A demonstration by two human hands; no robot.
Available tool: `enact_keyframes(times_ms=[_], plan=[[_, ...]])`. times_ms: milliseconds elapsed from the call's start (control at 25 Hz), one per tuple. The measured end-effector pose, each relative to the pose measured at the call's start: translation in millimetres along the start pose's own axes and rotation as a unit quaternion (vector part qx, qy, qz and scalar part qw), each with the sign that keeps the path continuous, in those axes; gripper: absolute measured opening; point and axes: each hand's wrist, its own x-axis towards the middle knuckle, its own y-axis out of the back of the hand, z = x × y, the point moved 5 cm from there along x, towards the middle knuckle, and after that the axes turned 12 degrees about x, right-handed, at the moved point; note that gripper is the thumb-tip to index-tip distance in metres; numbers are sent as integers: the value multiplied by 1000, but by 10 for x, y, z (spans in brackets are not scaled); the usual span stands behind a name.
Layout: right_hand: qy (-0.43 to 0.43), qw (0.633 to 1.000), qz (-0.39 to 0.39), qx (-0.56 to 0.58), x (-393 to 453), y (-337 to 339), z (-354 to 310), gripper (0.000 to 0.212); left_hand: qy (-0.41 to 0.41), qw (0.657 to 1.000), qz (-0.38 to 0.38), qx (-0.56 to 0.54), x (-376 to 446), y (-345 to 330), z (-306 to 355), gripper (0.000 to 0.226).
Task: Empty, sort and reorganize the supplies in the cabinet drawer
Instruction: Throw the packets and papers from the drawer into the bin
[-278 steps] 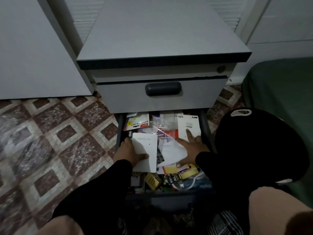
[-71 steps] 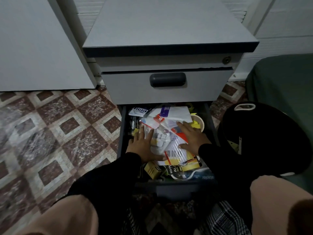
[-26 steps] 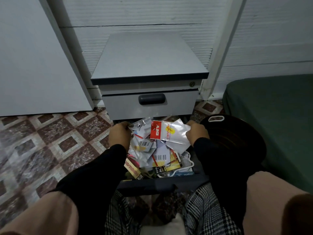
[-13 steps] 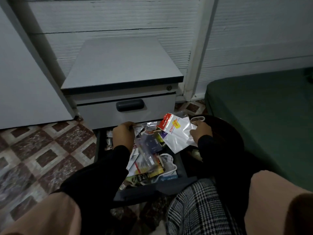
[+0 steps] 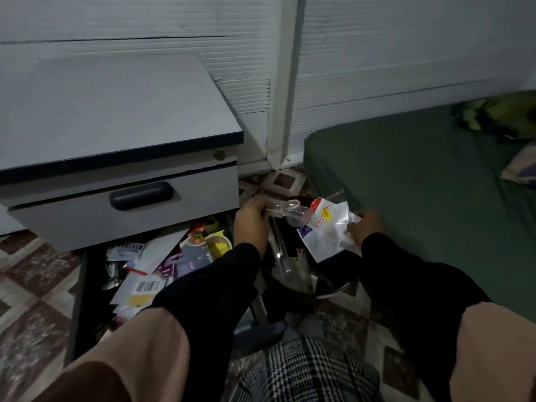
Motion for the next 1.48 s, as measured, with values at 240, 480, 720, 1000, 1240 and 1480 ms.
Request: enact_keyframes(times_ms=[240, 480, 720, 1000, 1240, 1480], plan=[[-49, 998, -24, -31, 159, -153, 359, 36, -63, 983, -168, 31, -46, -678, -10, 47], [-60, 994, -91, -30, 75, -399, 391, 24, -44, 973, -213, 75, -137, -672, -273, 62], [-3, 995, -94, 14, -155, -577, -74, 19, -39, 980, -184, 59, -196, -222, -544, 46], [64, 978, -197, 21, -649, -1366, -766, 10, 37, 984, -159, 71, -545, 573, -1421, 42], [111, 948, -291, -63, -1110, -2121, -926, 28, 104, 972, -159, 135, -808, 944, -2272, 38], [112, 928, -338, -110, -1265, -2617, -683, 83, 133, 945, -231, 189, -929, 796, -2745, 63]])
